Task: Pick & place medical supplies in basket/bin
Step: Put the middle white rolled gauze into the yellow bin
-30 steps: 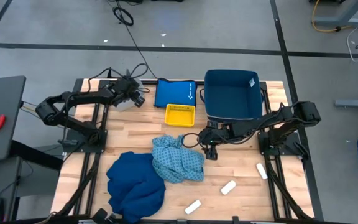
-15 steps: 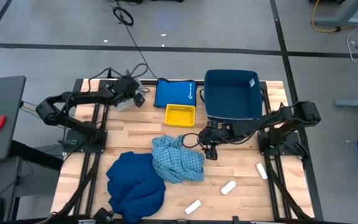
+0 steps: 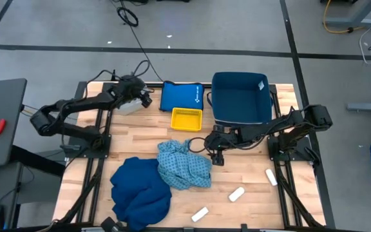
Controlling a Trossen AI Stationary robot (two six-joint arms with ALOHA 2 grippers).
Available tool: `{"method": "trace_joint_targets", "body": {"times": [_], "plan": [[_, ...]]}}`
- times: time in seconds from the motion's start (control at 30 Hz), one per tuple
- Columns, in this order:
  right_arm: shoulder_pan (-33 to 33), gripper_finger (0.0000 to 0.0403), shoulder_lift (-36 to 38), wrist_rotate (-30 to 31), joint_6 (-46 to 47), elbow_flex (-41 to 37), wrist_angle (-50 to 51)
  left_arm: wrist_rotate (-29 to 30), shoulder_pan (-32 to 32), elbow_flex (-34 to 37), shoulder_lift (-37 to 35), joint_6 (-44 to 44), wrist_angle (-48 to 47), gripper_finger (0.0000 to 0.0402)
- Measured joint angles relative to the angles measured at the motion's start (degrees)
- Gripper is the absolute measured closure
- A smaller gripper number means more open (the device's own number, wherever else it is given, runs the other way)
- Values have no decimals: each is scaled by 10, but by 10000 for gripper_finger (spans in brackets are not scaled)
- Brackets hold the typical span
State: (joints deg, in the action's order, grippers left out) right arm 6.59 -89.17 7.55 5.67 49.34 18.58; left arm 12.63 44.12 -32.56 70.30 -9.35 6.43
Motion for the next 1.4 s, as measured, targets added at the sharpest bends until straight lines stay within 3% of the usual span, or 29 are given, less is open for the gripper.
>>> {"method": "trace_joint_targets", "body": {"times": [0.13,0.33,0.6,0.77,0.87,1.13,1.33,1.4], "plan": [[0,87,0,3,-18,0,-41,-51,-27,0,-38,-7,32,143],[0,87,0,31,-69,0,-144,-210,-83,0,-80,-10,126,143],[-32,87,0,65,-135,0,-268,-354,-148,0,-83,-14,206,143],[-72,88,0,54,-151,0,-282,-412,-181,0,-70,-17,211,143],[-96,88,-8,53,-156,0,-285,-420,-196,25,-58,-17,256,143],[-133,88,-28,44,-168,-1,-300,-372,-197,133,-35,0,501,143],[-157,88,-28,44,-171,0,-314,-367,-185,163,-35,21,524,143],[-167,88,-28,44,-171,0,-318,-366,-180,165,-31,-8,524,143]]}}
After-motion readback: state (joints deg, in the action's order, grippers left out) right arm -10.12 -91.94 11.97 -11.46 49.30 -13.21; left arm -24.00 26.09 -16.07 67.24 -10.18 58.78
